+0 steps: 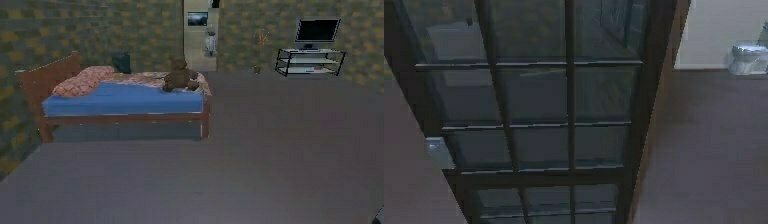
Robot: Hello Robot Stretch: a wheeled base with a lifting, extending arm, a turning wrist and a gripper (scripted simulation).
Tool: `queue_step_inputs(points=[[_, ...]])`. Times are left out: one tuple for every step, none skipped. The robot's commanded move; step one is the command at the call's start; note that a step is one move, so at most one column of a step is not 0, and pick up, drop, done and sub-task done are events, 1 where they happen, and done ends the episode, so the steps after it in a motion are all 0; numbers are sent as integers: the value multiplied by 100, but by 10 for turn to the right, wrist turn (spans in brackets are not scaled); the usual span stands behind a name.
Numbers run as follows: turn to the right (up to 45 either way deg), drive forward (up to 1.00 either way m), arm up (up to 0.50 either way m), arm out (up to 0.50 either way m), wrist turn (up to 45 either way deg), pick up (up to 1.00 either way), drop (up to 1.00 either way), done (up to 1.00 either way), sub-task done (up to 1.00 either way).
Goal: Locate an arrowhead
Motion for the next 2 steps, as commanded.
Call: queue_step_inputs(points=[[0,80,0,0,0,0,0,0,0],[330,0,0,0,0,0,0,0,0]])
